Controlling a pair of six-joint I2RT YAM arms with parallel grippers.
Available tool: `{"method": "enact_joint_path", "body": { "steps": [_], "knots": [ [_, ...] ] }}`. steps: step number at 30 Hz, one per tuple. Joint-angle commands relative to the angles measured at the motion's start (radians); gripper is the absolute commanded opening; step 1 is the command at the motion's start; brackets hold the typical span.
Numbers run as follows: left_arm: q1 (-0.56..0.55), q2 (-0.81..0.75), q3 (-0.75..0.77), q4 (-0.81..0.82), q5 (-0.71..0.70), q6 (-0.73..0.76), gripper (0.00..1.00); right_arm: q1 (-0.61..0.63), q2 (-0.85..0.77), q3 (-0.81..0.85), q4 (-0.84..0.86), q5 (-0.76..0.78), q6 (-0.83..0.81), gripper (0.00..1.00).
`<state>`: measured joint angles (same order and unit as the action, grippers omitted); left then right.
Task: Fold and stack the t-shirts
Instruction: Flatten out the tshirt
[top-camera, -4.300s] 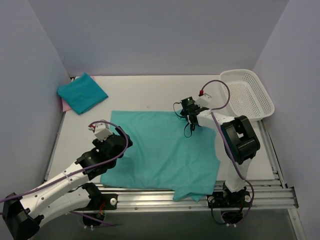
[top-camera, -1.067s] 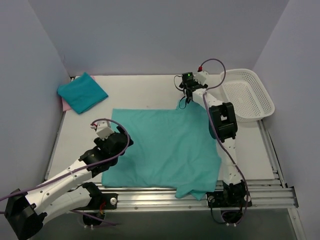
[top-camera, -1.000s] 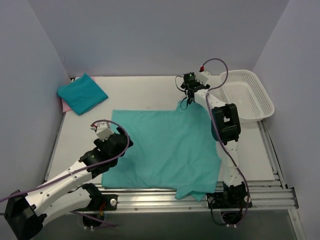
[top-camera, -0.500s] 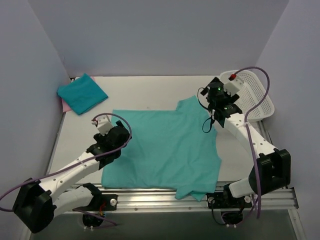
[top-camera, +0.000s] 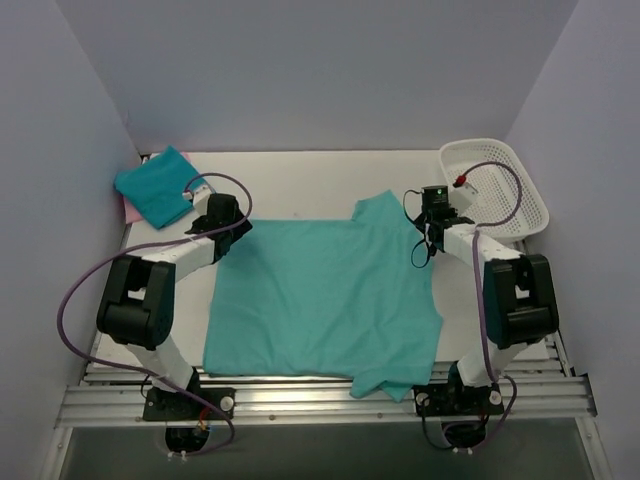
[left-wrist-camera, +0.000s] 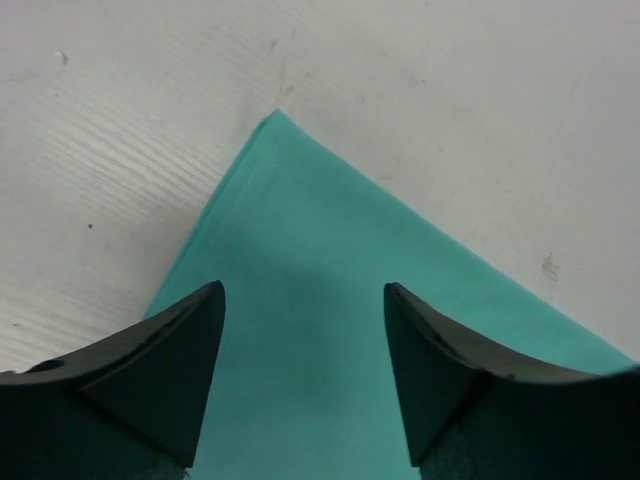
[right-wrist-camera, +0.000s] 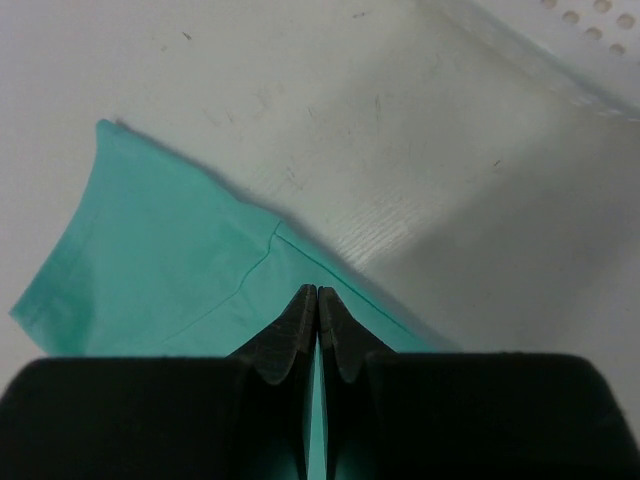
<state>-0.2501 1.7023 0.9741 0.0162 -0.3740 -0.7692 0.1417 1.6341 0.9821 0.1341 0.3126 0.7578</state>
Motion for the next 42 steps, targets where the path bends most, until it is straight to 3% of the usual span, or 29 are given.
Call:
{"method": "enact_joint_path", "body": {
  "steps": [1,2,3,10,15,21,30,42],
  "knots": [
    [0.003,0.039,0.057,0.094,0.116,0.027,0.69,0.002,0.087,0.043,0.047,-0.043,0.003,0.00],
    [0.005,0.048,0.073,0.091,0.130,0.027,0.55,0.004,0.104,0.050,0.059,-0.058,0.008,0.00],
    [0.005,0.057,0.083,0.088,0.138,0.027,0.50,0.004,0.131,0.055,0.065,-0.067,0.011,0.00],
    [0.005,0.114,0.129,0.082,0.133,0.027,0.26,0.025,0.225,0.066,0.113,-0.092,0.012,0.00],
    [0.008,0.190,0.182,0.076,0.138,0.033,0.23,0.025,0.311,0.112,0.119,-0.099,0.018,0.00],
    [0.031,0.307,0.245,0.076,0.175,0.031,0.06,0.019,0.404,0.196,0.119,-0.101,0.015,0.00],
    [0.052,0.408,0.429,-0.012,0.165,0.068,0.02,-0.002,0.541,0.355,0.096,-0.127,0.015,0.00],
    [0.092,0.704,0.958,-0.200,0.245,0.134,0.02,-0.021,0.733,0.730,-0.008,-0.156,-0.005,0.00]
  ]
}}
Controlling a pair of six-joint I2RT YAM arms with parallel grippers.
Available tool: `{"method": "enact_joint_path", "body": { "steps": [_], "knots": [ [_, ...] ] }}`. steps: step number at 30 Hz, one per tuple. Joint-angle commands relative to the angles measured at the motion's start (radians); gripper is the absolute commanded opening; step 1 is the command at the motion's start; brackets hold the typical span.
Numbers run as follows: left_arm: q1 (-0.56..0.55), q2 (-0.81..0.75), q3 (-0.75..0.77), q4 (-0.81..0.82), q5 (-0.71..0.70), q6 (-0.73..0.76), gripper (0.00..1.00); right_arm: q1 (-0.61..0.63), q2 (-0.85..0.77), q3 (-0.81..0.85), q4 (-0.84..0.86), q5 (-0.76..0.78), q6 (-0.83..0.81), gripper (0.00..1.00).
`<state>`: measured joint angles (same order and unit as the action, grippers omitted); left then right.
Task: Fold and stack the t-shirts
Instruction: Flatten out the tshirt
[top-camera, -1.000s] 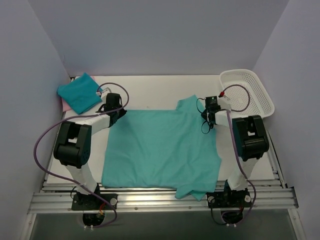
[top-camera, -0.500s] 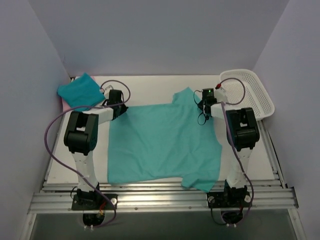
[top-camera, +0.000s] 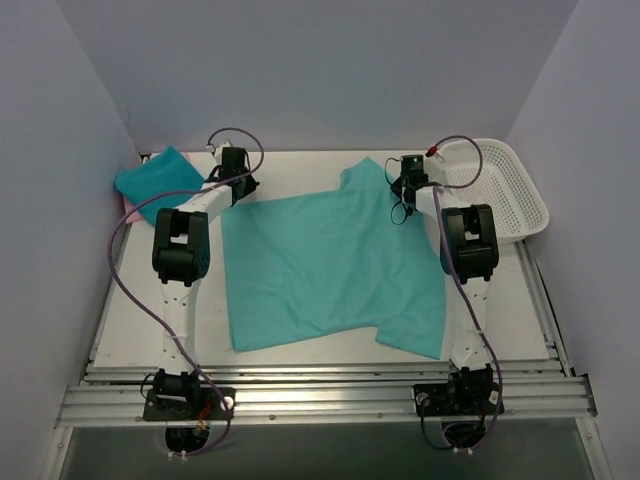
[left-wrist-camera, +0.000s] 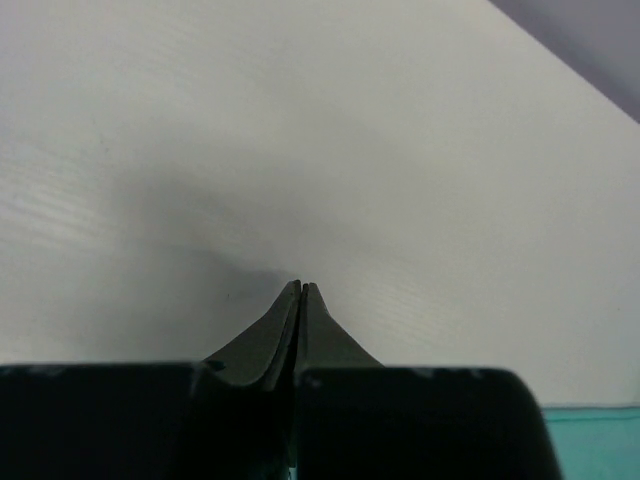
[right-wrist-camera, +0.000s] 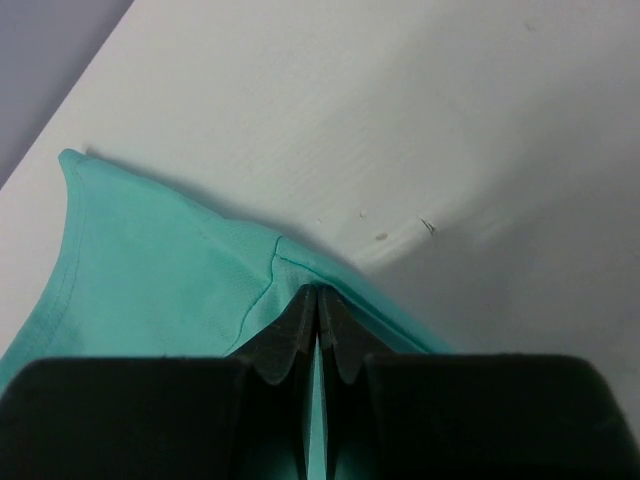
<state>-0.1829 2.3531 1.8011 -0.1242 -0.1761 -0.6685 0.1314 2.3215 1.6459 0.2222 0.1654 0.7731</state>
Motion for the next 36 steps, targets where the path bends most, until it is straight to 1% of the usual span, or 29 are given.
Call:
{"method": "enact_joint_path", "body": {
  "steps": [1,2,5,6,8,9,10,11,12,13,14,15,16,17,18,19,20,21,22,23,24,25,26,27,29,30,31,34,36],
  "knots": [
    [0.028,0.099,0.173,-0.087,0.056,0.037,0.02,-0.010,0.055,0.109,-0.109,-0.012,-0.018,0.00],
    [0.034,0.121,0.252,-0.104,0.067,0.038,0.02,-0.010,0.068,0.127,-0.116,-0.013,-0.020,0.00],
    [0.037,0.208,0.383,-0.187,0.079,0.058,0.02,-0.013,0.102,0.166,-0.124,-0.021,-0.014,0.00],
    [0.037,0.227,0.465,-0.205,0.079,0.064,0.02,-0.016,0.105,0.167,-0.119,-0.024,-0.012,0.00],
    [0.039,0.261,0.529,-0.238,0.072,0.079,0.02,-0.022,0.107,0.175,-0.106,-0.020,-0.014,0.00],
    [0.039,0.252,0.564,-0.247,0.058,0.093,0.06,-0.023,0.108,0.176,-0.097,-0.007,-0.018,0.00],
    [0.040,0.232,0.564,-0.250,0.049,0.096,0.10,-0.024,0.110,0.184,-0.083,-0.004,-0.023,0.05],
    [0.040,0.204,0.548,-0.243,0.038,0.104,0.13,-0.024,0.104,0.199,-0.083,0.000,-0.040,0.33],
    [0.040,0.119,0.474,-0.226,0.014,0.109,0.29,-0.024,0.095,0.203,-0.081,0.012,-0.044,0.49],
    [0.040,0.065,0.422,-0.179,0.000,0.112,0.40,-0.026,0.078,0.200,-0.081,0.017,-0.049,0.61],
    [0.040,0.011,0.367,-0.152,-0.014,0.121,0.52,-0.030,0.031,0.190,-0.078,0.022,-0.046,0.81],
    [0.040,-0.106,0.307,-0.128,-0.031,0.124,0.73,-0.030,-0.003,0.154,-0.072,0.022,-0.046,0.85],
    [0.042,-0.168,0.199,-0.094,-0.069,0.129,0.80,-0.032,-0.037,0.128,-0.052,0.020,-0.046,0.89],
    [0.042,-0.223,0.146,-0.083,-0.083,0.129,0.85,-0.030,-0.122,0.097,-0.040,0.020,-0.047,0.89],
    [0.042,-0.335,0.094,-0.068,-0.097,0.127,0.91,-0.027,-0.172,0.033,-0.028,0.028,-0.047,0.90],
    [0.042,-0.391,-0.007,-0.066,-0.123,0.122,0.93,-0.023,-0.216,0.002,-0.029,0.037,-0.049,0.91],
    [0.042,-0.441,-0.053,-0.072,-0.132,0.101,0.93,-0.009,-0.316,-0.032,-0.035,0.051,-0.051,0.91],
    [0.039,-0.545,-0.103,-0.080,-0.138,0.087,0.93,0.000,-0.371,-0.104,-0.059,0.072,-0.058,0.91],
    [0.034,-0.601,-0.215,-0.090,-0.143,0.070,0.93,0.013,-0.420,-0.136,-0.078,0.121,-0.063,0.91],
    [0.028,-0.654,-0.280,-0.092,-0.141,0.032,0.94,0.025,-0.518,-0.168,-0.102,0.153,-0.064,0.91],
    [0.022,-0.766,-0.348,-0.089,-0.137,0.018,0.94,0.048,-0.566,-0.201,-0.171,0.186,-0.064,0.92],
    [0.010,-0.825,-0.415,-0.089,-0.137,-0.021,0.94,0.059,-0.656,-0.263,-0.210,0.238,-0.054,0.92],
    [-0.024,-0.878,-0.548,-0.094,-0.154,-0.046,0.93,0.068,-0.701,-0.302,-0.251,0.265,-0.038,0.92],
    [-0.044,-0.984,-0.613,-0.101,-0.164,-0.071,0.93,0.085,-0.750,-0.345,-0.320,0.290,-0.019,0.92],
    [-0.096,-1.083,-0.733,-0.121,-0.183,-0.150,0.93,0.099,-0.891,-0.483,-0.378,0.359,0.061,0.91],
    [-0.154,-1.159,-0.829,-0.135,-0.197,-0.170,0.93,0.109,-0.942,-0.532,-0.417,0.373,0.084,0.91],
    [-0.182,-1.195,-0.871,-0.144,-0.203,-0.189,0.92,0.112,-0.988,-0.637,-0.423,0.375,0.109,0.90],
    [-0.266,-1.279,-0.989,-0.230,-0.249,-0.268,0.92,0.112,-1.212,-0.779,-0.460,0.303,0.159,0.90],
    [-0.302,-1.333,-1.095,-0.230,-0.235,-0.302,0.91,0.114,-1.273,-0.853,-0.576,0.284,0.195,0.90]
  ]
}}
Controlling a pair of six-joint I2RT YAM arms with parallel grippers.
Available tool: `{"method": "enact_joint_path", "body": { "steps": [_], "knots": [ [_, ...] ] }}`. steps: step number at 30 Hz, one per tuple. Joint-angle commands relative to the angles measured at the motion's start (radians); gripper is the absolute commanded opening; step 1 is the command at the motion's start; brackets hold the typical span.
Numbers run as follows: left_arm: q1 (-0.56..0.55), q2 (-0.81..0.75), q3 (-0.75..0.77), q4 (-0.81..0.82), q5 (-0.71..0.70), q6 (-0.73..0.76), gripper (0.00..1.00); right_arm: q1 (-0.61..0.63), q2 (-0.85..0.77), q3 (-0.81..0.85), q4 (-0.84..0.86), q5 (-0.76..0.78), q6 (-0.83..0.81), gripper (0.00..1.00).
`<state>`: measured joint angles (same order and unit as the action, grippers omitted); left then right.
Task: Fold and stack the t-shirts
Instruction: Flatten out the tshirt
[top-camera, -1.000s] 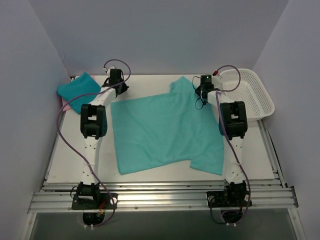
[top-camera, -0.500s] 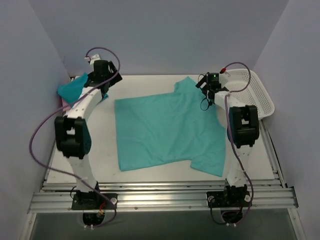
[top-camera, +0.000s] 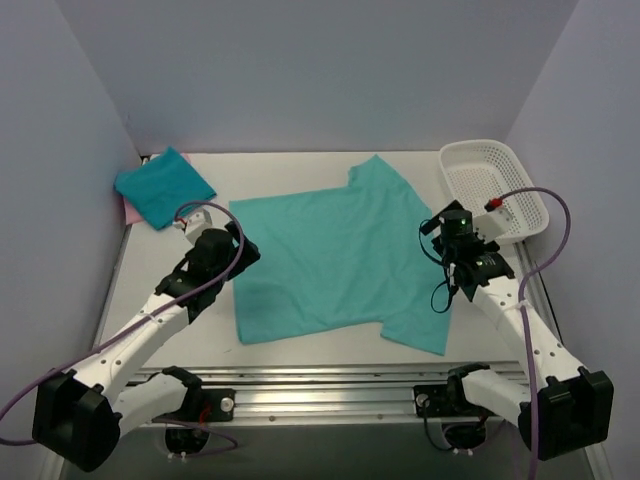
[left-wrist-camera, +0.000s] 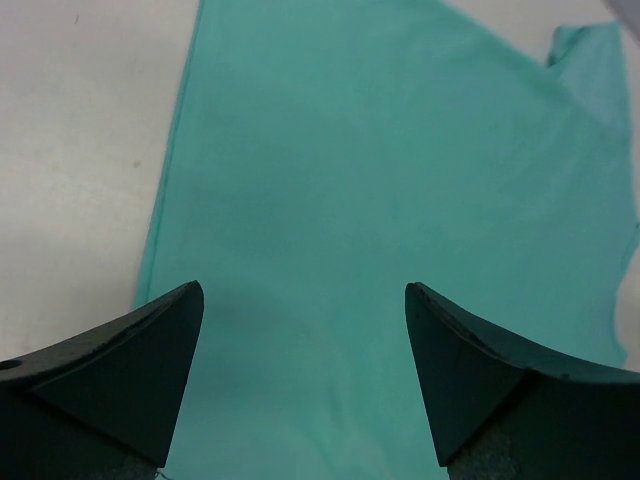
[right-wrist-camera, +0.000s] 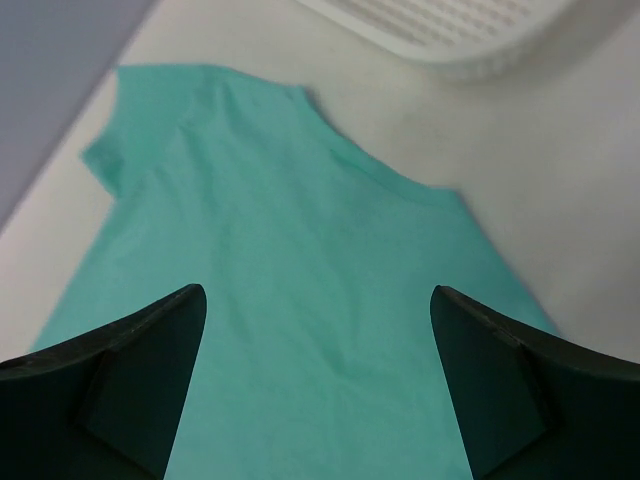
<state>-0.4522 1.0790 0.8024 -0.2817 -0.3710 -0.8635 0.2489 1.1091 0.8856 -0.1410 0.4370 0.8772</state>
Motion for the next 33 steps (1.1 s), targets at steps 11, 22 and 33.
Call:
{"method": "enact_joint_path", "body": {
  "steps": [11,22,33],
  "knots": [
    [-0.128,-0.171,-0.318,0.009,0.023,-0.169,0.88,0.050,-0.216,-0.203,-0.709,-0.027,0.382,0.79],
    [-0.155,-0.077,-0.328,0.150,0.070,-0.157,0.88,0.079,-0.248,-0.266,-0.642,-0.254,0.306,0.73],
    [-0.164,0.045,-0.327,0.263,0.095,-0.147,0.88,0.392,0.331,-0.245,-0.466,-0.182,0.407,0.71]
  ]
}}
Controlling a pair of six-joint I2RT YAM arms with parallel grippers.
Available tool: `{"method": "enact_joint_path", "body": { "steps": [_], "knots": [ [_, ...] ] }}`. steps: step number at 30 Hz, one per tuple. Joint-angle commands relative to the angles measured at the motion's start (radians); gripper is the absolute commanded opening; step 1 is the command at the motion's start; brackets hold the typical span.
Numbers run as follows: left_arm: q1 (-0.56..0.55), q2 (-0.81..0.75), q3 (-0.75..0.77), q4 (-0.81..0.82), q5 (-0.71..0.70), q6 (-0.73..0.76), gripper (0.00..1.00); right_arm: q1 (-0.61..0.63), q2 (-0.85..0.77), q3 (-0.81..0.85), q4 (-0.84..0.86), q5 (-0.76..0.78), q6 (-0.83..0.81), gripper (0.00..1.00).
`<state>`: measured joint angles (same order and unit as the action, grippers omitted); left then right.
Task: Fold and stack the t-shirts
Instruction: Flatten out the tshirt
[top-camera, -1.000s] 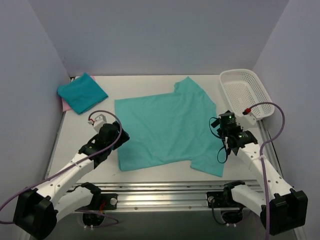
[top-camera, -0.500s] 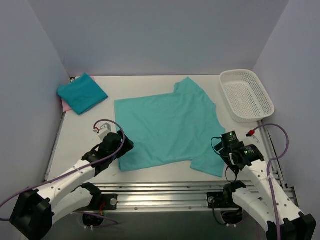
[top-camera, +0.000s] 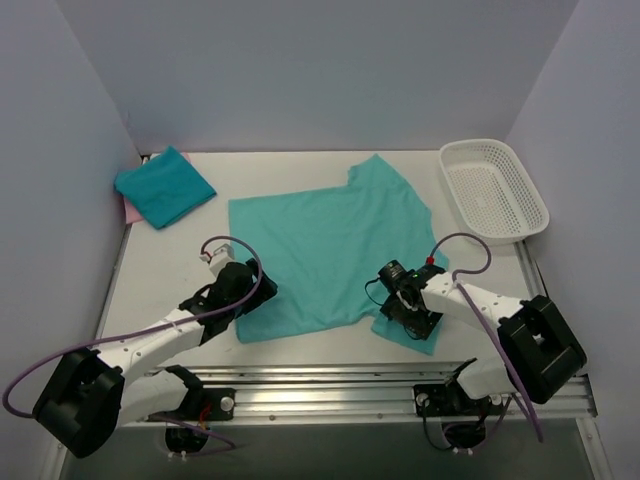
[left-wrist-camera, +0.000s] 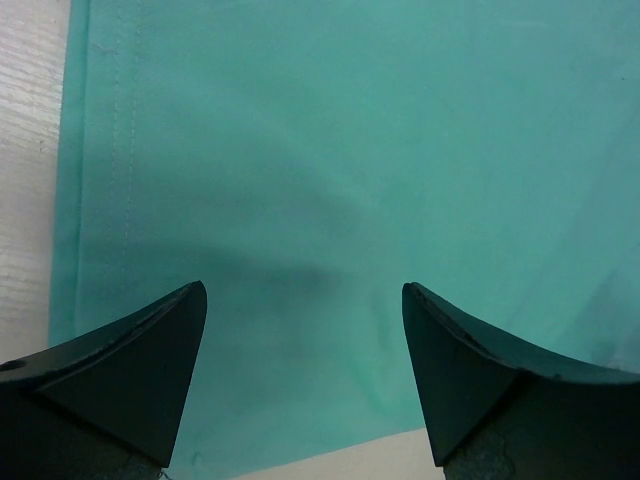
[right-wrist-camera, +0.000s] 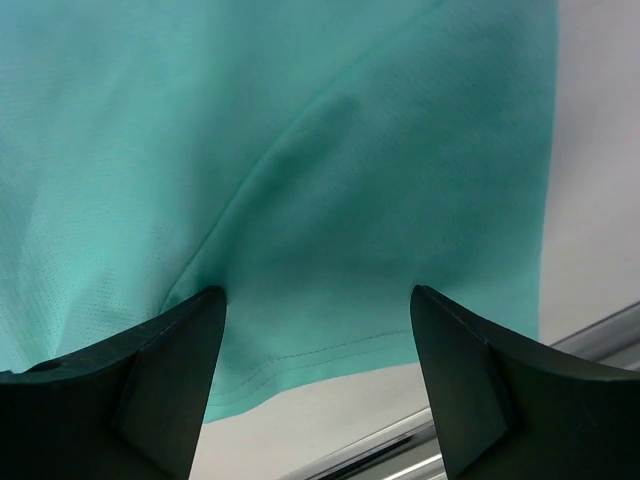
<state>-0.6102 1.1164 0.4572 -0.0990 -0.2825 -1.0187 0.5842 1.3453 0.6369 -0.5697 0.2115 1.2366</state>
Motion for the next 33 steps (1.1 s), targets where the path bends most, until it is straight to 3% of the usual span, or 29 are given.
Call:
{"method": "enact_joint_path", "body": {
  "steps": [1,14,22,33],
  "knots": [
    [-0.008,0.010,0.017,0.082,0.003,0.009,0.88,0.072,0.106,0.012,-0.041,0.051,0.056,0.71],
    [-0.008,0.016,0.038,0.061,-0.053,0.020,0.88,0.120,0.181,0.083,-0.099,0.118,0.050,0.70],
    [-0.008,-0.027,0.023,0.047,-0.080,0.022,0.88,0.232,0.025,0.181,-0.382,0.189,0.133,0.70],
    [-0.008,-0.024,0.020,0.053,-0.067,0.025,0.88,0.388,0.054,0.248,-0.512,0.126,0.234,0.69]
  ]
}}
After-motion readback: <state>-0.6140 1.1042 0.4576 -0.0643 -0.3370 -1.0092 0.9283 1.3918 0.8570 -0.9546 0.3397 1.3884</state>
